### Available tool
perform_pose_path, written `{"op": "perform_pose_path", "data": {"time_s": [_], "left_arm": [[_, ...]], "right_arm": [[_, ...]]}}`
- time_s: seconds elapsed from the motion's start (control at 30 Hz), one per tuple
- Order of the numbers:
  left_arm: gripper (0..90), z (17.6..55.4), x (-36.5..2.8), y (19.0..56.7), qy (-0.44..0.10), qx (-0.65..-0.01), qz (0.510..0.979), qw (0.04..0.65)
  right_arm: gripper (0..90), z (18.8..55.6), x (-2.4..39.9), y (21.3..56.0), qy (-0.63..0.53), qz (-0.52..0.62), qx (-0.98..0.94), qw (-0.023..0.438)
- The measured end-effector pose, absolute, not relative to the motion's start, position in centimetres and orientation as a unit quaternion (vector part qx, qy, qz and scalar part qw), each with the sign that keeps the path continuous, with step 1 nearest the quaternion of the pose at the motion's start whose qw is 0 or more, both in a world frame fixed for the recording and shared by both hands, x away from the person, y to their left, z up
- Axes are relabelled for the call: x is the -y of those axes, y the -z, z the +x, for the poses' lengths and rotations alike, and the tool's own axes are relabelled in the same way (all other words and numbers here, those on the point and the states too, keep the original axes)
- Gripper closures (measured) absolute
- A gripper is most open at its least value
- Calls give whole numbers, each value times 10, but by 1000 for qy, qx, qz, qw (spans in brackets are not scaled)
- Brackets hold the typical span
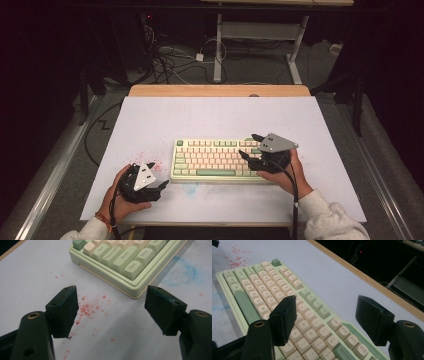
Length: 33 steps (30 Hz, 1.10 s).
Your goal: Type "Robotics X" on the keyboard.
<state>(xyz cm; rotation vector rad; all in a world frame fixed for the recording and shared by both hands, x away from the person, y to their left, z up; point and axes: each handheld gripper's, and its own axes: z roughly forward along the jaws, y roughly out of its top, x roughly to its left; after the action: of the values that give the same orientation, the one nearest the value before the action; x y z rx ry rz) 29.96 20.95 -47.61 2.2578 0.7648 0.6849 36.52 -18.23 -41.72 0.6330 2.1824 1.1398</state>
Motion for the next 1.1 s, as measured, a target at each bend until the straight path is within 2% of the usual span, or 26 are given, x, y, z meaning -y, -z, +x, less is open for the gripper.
{"op": "perform_pose_path", "data": {"time_s": [0.3, 0.57, 1.1], "left_arm": [[298, 301, -210, 477, -248, -301, 862, 324], [389, 302, -210, 475, -245, -296, 865, 322], [840, 307, -214, 466, -196, -298, 875, 328]], "right_arm": [[251, 347, 202, 421, -425, 248, -808, 324], [242, 335, 218, 430, -415, 259, -805, 336], [242, 311, 248, 446, -404, 281, -802, 338]]}}
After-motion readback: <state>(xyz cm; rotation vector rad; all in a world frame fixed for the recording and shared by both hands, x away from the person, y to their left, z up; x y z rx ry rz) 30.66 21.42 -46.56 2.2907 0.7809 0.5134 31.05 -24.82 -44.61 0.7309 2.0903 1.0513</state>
